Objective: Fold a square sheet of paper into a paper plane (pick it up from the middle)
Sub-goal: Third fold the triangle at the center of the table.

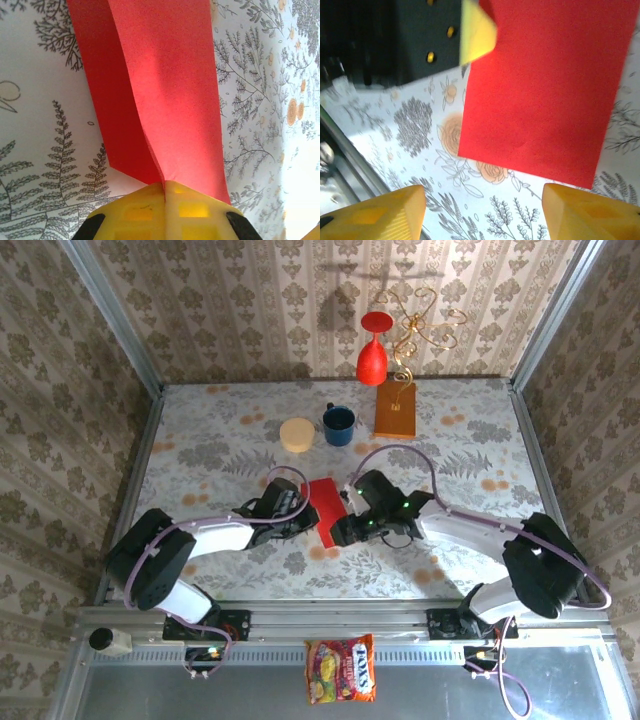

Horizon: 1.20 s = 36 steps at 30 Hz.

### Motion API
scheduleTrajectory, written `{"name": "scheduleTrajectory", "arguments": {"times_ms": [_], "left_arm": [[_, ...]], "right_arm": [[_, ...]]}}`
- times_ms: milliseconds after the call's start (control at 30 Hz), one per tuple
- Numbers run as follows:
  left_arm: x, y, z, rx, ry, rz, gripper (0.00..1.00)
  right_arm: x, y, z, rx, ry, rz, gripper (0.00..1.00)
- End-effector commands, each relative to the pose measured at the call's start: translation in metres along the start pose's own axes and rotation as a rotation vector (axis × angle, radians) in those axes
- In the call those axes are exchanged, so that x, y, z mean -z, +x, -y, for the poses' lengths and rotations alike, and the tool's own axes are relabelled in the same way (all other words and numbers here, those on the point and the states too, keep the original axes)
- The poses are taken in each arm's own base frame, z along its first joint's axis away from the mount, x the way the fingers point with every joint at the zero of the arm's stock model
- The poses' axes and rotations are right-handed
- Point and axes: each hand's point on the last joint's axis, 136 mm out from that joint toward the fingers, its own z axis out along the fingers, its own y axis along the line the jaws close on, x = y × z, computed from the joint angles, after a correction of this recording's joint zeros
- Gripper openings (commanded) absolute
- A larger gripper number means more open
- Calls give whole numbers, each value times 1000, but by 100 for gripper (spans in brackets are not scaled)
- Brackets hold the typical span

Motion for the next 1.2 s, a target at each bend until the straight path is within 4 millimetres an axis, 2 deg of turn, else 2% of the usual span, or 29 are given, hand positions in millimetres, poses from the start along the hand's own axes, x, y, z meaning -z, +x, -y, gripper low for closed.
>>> {"name": "scheduleTrajectory", "arguments": {"times_ms": [0,200,500,633,833,1167], "left_arm": [[-2,3,7,94,29,-59,0],[-5,5,9,125,48,-91,0],[-5,3,9,130,55,-94,0],[-5,3,10,128,57,-95,0],[-5,3,8,129,58,-93,0],[-4,3,6,127,58,-87,0]], "right_arm": [[-6,14,3,144,111,-59,66],[-18,17,-6,279,211,-80,68],[-34,16,-12,373,294,-102,71],[-37,15,-10,382,321,-107,69],[-34,9,-13,385,319,-91,54],[-33,10,-13,379,313,-87,13]]}}
